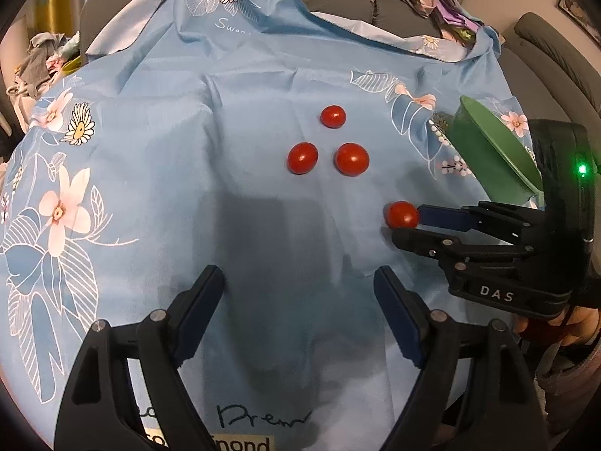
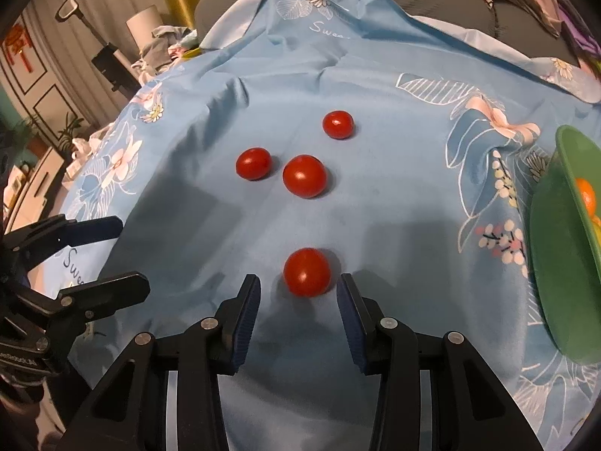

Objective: Organize fruits
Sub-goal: 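Grasp a cherry tomato with the right tool while the left tool grasps another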

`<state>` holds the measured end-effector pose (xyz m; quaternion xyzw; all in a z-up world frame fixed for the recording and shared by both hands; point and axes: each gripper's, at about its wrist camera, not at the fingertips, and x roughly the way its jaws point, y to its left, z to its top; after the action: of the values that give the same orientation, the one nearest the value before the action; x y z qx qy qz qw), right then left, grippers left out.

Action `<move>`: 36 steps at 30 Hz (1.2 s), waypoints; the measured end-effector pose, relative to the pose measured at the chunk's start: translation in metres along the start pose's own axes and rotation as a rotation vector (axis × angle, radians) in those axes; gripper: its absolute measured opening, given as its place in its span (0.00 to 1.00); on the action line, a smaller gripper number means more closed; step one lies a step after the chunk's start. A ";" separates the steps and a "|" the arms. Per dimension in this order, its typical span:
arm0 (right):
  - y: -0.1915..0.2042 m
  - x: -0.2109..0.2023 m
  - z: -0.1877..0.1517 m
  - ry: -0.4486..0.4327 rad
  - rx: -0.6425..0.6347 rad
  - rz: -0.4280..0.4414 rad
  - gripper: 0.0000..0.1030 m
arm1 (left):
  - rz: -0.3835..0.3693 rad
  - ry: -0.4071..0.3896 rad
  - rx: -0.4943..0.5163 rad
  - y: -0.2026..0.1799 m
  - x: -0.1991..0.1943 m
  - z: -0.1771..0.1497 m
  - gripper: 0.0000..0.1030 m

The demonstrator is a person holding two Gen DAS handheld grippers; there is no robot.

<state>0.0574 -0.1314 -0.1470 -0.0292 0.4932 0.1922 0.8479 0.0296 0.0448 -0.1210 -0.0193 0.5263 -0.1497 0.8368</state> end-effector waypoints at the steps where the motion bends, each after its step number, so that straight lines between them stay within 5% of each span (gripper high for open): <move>1: 0.000 0.002 0.001 0.000 -0.002 -0.005 0.43 | 0.000 0.001 -0.001 0.000 0.001 0.000 0.80; 11: 0.000 0.012 0.008 -0.017 -0.032 -0.067 0.29 | 0.008 0.014 -0.001 0.002 0.009 0.005 0.80; 20: -0.021 0.001 0.003 -0.049 0.043 -0.035 0.28 | 0.050 0.019 -0.004 0.003 0.016 0.017 0.80; 25: -0.041 -0.015 -0.003 -0.079 0.091 -0.016 0.28 | 0.166 -0.034 0.046 -0.005 0.007 0.024 0.80; 30: -0.053 -0.022 -0.007 -0.109 0.126 0.001 0.28 | 0.027 -0.042 0.086 -0.021 0.013 0.035 0.80; 36: -0.061 -0.024 -0.014 -0.118 0.149 0.027 0.28 | -0.045 -0.057 0.148 -0.046 0.035 0.060 0.72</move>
<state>0.0568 -0.1984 -0.1422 0.0521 0.4558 0.1675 0.8726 0.0860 -0.0162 -0.1167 0.0267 0.4893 -0.2064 0.8469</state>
